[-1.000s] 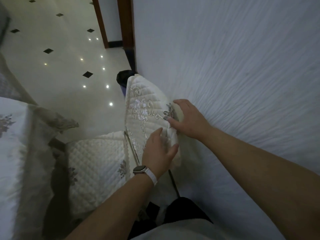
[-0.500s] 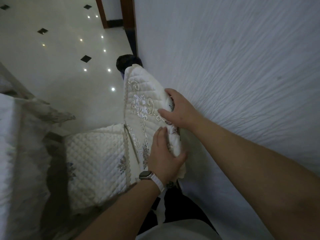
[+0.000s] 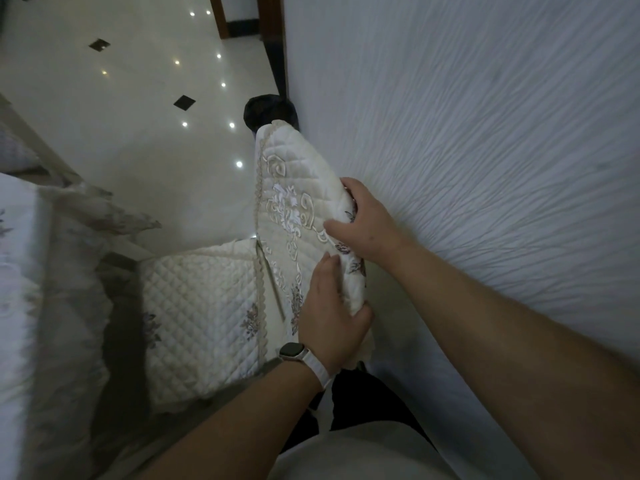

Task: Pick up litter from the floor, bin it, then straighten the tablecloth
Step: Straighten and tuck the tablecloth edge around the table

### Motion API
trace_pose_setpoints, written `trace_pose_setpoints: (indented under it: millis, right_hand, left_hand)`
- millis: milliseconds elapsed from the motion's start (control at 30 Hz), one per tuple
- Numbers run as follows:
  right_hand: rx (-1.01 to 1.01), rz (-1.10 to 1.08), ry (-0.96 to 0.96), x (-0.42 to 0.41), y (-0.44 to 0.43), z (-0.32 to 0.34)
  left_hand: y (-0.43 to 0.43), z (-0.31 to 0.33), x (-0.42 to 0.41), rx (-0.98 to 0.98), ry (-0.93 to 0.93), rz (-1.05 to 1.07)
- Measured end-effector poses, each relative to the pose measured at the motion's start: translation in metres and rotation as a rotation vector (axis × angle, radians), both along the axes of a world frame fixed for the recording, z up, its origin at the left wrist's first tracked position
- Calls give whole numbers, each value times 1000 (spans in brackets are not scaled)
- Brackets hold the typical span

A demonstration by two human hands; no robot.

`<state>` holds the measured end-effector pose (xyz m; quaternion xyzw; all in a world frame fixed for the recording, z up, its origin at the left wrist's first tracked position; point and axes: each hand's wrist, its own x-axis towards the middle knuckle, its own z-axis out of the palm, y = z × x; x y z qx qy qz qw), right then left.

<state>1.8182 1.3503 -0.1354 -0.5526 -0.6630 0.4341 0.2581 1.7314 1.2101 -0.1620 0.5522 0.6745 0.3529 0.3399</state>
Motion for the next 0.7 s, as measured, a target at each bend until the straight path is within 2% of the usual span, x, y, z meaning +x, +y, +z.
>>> trace_pose_setpoints:
  millis: [300, 700]
  right_hand:
    - [13, -91, 57, -9, -1, -4]
    - [52, -23, 114, -33, -2, 5]
  left_hand:
    - [1, 7, 3, -29, 9, 7]
    - [-5, 23, -19, -13, -3, 84]
